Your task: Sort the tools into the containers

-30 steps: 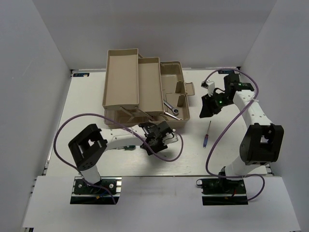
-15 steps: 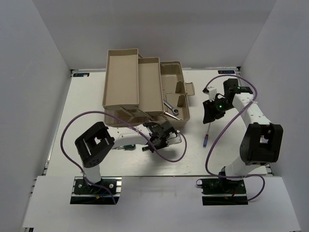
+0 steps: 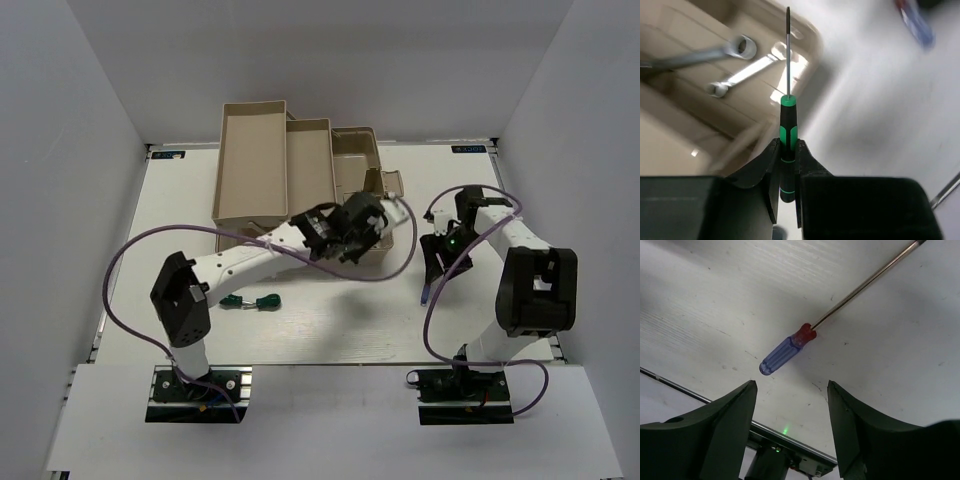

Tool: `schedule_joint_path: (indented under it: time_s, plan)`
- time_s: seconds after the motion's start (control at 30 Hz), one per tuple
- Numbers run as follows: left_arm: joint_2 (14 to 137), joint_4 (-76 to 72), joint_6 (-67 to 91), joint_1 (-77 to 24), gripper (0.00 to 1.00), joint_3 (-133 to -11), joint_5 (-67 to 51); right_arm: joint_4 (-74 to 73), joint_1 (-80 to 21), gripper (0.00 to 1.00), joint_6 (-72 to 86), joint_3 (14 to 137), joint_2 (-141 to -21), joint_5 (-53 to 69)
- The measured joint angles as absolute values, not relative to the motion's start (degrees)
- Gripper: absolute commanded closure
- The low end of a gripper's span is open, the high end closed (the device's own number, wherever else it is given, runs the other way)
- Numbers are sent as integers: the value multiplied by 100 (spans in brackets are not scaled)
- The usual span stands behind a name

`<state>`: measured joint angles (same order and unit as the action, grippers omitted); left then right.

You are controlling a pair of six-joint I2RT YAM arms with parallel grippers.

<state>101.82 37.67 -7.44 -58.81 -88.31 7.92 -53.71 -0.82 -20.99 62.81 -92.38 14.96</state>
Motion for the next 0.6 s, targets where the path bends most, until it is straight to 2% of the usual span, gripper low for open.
schedule_joint_path:
  time_s: [0.23, 0.6]
  plan:
    - [10127, 3745, 84, -5107, 100, -10210, 1712, -5085, -86, 32, -1629, 6042, -9706, 1437]
    - [10632, 4016, 670, -4023, 100, -11163, 2392, -4582, -283, 32, -836, 5798, -9789, 1098]
